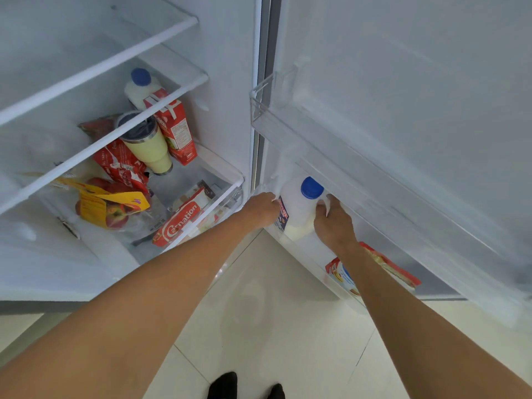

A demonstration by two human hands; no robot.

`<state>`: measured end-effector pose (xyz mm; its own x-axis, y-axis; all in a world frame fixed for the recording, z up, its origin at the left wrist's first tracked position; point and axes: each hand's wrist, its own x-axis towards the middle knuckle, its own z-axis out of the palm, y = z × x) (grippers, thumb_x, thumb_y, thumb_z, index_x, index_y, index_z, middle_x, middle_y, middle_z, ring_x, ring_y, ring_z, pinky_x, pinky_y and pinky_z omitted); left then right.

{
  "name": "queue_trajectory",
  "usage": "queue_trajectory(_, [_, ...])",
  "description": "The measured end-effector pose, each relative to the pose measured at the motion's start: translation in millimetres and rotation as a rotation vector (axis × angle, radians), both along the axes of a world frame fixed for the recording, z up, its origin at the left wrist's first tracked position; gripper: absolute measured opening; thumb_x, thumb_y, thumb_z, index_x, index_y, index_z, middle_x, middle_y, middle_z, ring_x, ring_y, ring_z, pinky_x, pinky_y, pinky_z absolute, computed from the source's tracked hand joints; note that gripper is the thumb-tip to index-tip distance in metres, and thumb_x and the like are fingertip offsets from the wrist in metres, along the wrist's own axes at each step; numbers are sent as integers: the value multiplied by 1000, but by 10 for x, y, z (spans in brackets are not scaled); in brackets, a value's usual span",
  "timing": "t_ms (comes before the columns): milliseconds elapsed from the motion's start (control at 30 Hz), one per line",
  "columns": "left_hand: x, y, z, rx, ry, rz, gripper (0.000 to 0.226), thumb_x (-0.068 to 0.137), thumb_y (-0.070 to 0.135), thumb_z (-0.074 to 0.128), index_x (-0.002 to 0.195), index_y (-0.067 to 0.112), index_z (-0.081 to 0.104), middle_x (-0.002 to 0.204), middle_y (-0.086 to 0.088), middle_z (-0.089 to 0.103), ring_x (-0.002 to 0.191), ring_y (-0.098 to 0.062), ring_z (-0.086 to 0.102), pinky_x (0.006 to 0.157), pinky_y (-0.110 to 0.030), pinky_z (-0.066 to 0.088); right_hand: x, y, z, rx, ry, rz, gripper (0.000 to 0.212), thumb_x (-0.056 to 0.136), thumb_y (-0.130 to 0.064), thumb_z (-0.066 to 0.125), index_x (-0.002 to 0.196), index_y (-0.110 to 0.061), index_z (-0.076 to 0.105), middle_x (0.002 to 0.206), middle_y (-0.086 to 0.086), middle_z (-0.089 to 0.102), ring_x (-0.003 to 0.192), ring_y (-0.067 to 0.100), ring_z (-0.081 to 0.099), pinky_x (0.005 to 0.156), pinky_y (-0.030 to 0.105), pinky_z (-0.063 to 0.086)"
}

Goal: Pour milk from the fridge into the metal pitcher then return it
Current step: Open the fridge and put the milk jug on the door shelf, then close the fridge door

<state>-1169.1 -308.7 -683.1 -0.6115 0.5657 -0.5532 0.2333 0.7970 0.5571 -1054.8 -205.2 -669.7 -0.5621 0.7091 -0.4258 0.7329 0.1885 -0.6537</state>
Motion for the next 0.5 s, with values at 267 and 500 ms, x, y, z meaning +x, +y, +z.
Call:
queue_trajectory(267, [124, -437, 553, -389, 544, -342, 53, 102, 30, 31, 146, 2, 27, 155, -16, 22, 144, -29, 23, 113, -43, 27, 435, -182, 368, 285, -269, 389, 61, 101, -44, 24, 150, -9, 20, 154, 14, 30, 140, 33, 31, 113, 46, 27])
queue_trajectory(500, [578, -907, 1321, -466, 550, -240, 58, 102, 30, 31, 151, 3, 17, 159, -16, 12, 148, -29, 8, 118, -46, 19, 852, -568, 983, 384, -346, 601, 64, 100, -46, 19, 152, -10, 10, 159, 13, 16, 144, 31, 19, 114, 50, 23])
